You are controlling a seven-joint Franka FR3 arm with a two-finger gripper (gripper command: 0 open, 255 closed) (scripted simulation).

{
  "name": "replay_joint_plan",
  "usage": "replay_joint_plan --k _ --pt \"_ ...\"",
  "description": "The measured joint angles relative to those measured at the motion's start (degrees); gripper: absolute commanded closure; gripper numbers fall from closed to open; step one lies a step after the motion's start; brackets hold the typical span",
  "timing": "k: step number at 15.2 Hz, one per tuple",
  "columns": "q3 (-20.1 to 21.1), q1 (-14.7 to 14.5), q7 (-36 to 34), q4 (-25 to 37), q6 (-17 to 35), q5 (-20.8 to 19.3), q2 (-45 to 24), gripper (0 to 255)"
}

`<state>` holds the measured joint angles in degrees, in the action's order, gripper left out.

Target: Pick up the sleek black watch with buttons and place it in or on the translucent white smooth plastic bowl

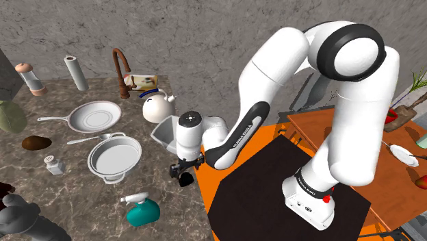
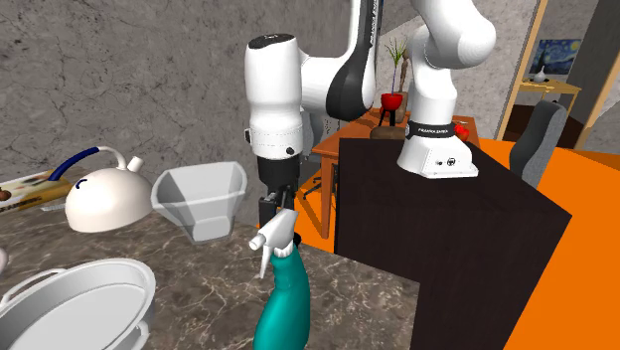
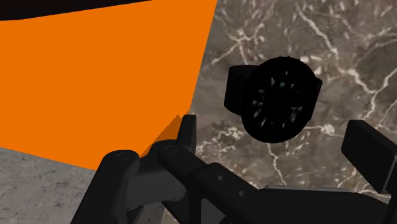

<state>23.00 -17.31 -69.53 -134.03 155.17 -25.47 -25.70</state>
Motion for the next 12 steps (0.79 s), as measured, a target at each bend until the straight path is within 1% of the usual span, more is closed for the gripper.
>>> replay_joint_plan --k 1,6,9,12 --pt "-0.85 -0.93 -0.98 0.59 0.63 -0.93 -1.28 0" --pt "-3.82 -3.82 -3.71 2.46 2.99 -3.84 -5.52 0" --pt "-5.1 -4.77 -4.5 3.19 4.08 -4.95 -7.27 0" --pt "-5.34 -4.97 -4.63 3.49 4.23 -5.13 -7.69 0"
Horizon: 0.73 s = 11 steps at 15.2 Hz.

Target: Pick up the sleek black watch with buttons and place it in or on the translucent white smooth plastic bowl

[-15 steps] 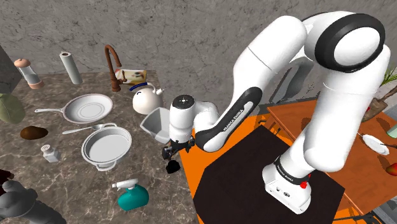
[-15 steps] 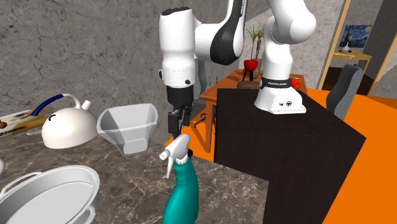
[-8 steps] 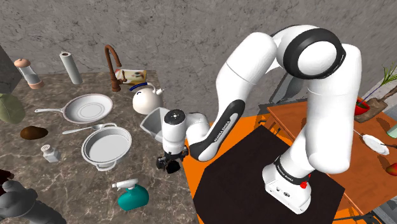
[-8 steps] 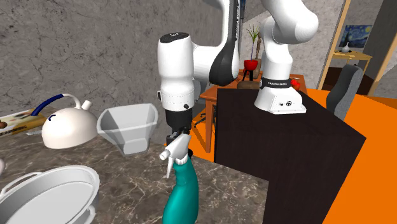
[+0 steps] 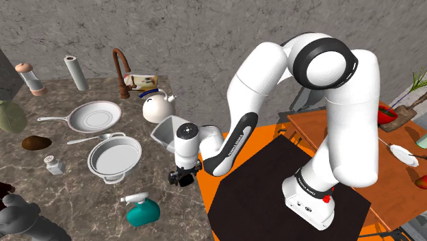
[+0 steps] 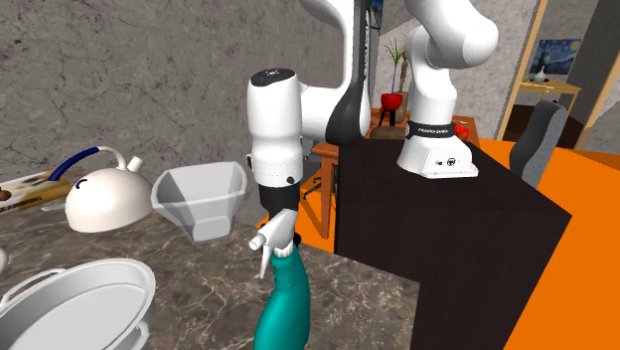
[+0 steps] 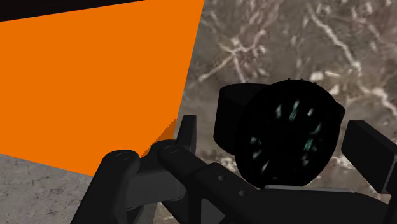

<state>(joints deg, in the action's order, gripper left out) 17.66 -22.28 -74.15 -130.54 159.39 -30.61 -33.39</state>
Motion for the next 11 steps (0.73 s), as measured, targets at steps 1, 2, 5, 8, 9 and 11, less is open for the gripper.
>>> replay_joint_plan --k 1,2,5,8,9,11 --pt "-0.02 -0.01 -0.01 0.01 0.02 -0.02 -0.03 0" --pt "-0.03 -0.02 -0.02 0.01 0.03 -0.03 -0.04 0" --pt "-0.03 -0.03 -0.02 0.01 0.03 -0.03 -0.04 255" --pt "-0.03 -0.03 -0.02 0.01 0.03 -0.03 -0.04 255" --pt "-0.03 -0.03 -0.02 0.01 0.03 -0.03 -0.04 255" --pt "-0.03 -0.03 -0.02 0.01 0.03 -0.03 -0.04 255"
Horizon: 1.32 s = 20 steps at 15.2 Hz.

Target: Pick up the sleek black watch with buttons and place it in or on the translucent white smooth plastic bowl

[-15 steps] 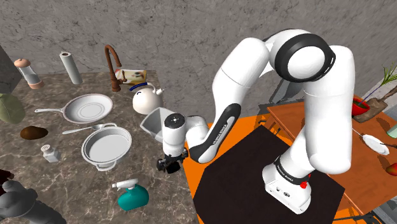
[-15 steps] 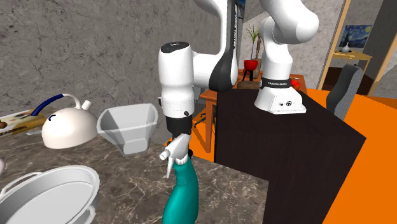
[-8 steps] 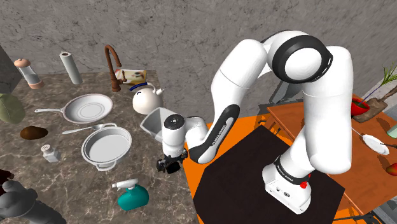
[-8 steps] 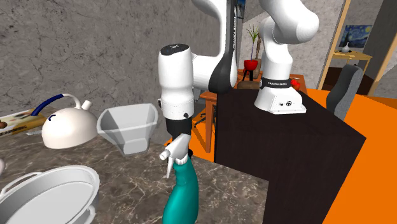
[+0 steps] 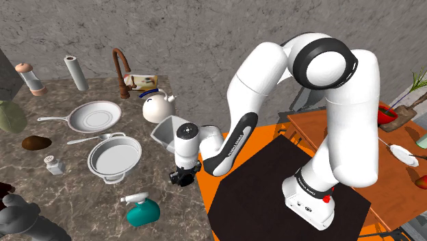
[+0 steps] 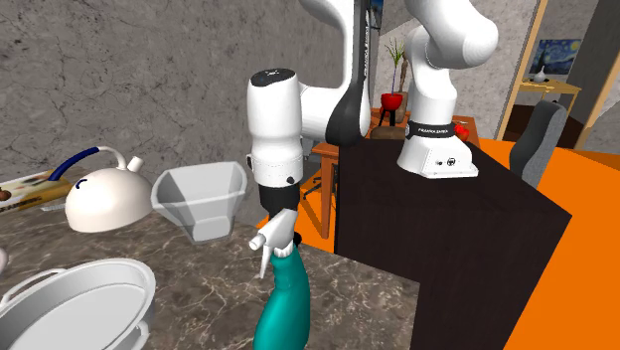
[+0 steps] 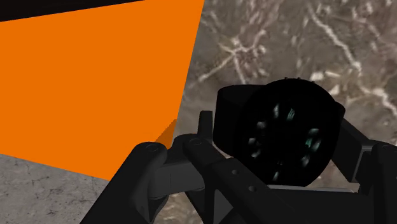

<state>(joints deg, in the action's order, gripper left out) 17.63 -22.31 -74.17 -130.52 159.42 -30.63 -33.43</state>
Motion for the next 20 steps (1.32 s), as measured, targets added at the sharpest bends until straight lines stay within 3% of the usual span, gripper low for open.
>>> replay_joint_plan --k 8,20 --pt "2.81 2.26 1.99 -1.23 -2.57 2.49 3.67 255" --pt "9.76 7.6 7.74 -3.9 -9.0 10.36 13.16 255"
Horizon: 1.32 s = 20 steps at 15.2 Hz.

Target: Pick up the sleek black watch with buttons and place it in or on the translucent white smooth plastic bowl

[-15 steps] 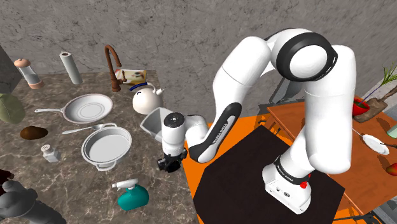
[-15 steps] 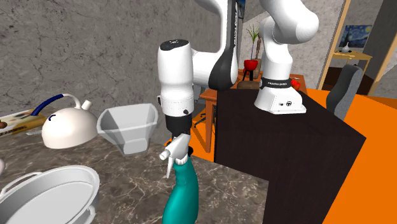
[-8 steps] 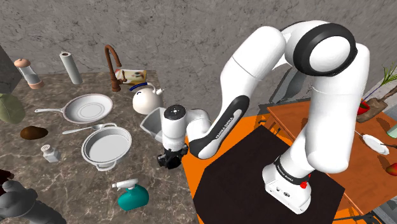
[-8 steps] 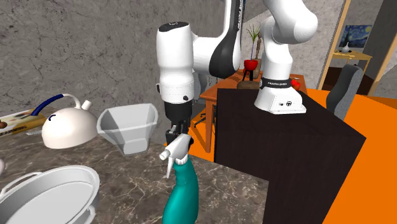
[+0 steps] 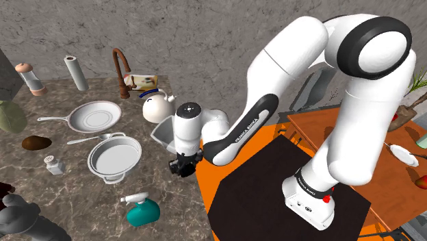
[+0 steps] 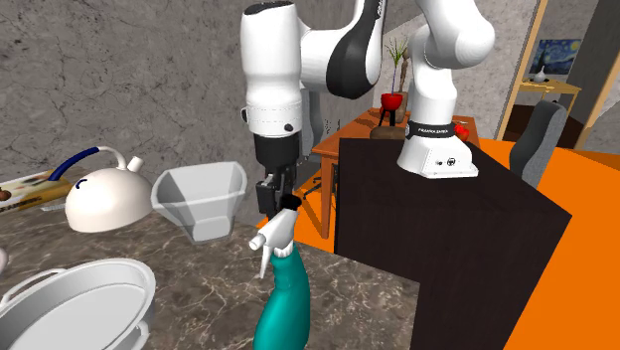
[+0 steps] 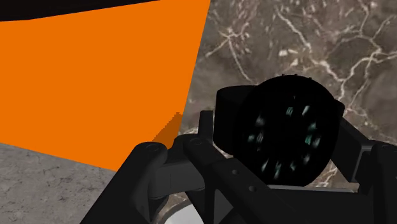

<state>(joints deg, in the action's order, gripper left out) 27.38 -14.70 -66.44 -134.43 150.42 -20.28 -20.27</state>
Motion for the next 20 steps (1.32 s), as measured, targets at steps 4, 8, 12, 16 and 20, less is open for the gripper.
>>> replay_joint_plan --k 4,8,12,16,20 --pt "2.03 1.37 2.02 -0.25 -2.4 2.98 3.01 255" --pt "3.84 2.71 4.36 -0.34 -4.99 6.23 6.19 255" --pt "5.21 3.75 6.62 -0.31 -7.51 9.32 9.25 255" --pt "6.31 4.45 8.72 0.04 -10.34 12.39 12.35 255" --pt "6.92 4.88 10.56 0.58 -13.05 14.97 15.07 255"
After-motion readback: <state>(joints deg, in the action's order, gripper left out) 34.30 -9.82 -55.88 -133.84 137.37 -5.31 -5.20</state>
